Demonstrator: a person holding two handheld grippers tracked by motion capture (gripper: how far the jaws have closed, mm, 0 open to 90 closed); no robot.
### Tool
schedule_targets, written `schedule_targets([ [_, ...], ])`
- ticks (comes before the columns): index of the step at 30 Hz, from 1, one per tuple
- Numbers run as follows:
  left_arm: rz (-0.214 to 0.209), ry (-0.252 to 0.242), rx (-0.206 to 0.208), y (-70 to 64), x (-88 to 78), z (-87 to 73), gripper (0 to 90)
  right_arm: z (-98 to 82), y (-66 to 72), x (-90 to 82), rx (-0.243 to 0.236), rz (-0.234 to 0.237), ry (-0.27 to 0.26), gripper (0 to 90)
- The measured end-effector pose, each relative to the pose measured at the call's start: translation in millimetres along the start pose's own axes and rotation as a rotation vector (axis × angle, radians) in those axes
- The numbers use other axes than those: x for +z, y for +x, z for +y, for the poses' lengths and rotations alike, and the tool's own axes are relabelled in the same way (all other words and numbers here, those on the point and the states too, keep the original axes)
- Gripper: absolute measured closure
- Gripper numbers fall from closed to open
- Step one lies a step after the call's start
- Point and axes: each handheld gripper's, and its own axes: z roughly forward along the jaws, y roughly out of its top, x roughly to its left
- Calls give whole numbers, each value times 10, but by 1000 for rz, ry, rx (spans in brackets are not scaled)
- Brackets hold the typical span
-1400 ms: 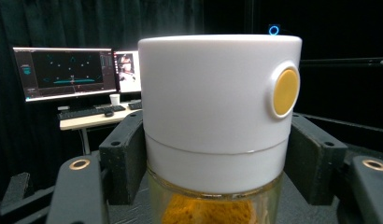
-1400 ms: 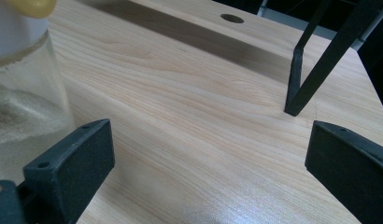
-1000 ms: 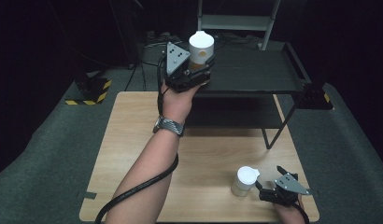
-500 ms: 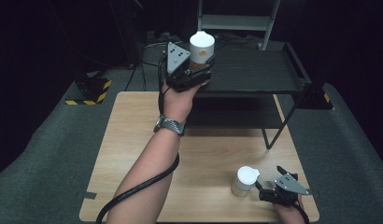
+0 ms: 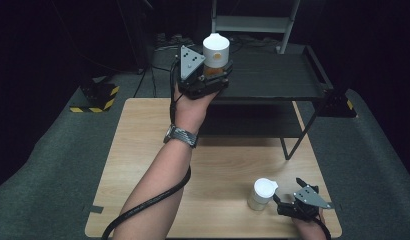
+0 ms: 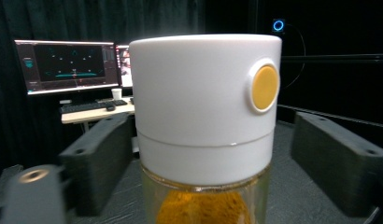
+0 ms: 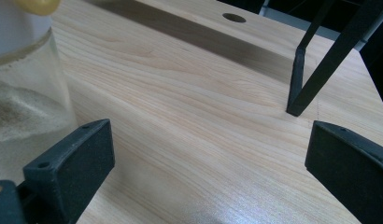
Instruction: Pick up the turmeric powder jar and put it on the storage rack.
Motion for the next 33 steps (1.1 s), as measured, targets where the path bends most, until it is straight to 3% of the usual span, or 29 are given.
schedule_targets([
  [3, 8, 3, -10, -14, -60, 2, 4, 0, 4, 0, -1, -1, 0, 5],
  [18, -7, -13, -2, -31, -477, -71, 4, 3, 19, 0, -13, -4, 2, 5],
  [21, -2, -18, 15, -39, -552, -87, 4, 7, 22, 2, -14, -4, 4, 5],
  [33, -9, 0, -2, 7, -833, -257, 4, 10, 30, 2, -19, -6, 5, 6],
])
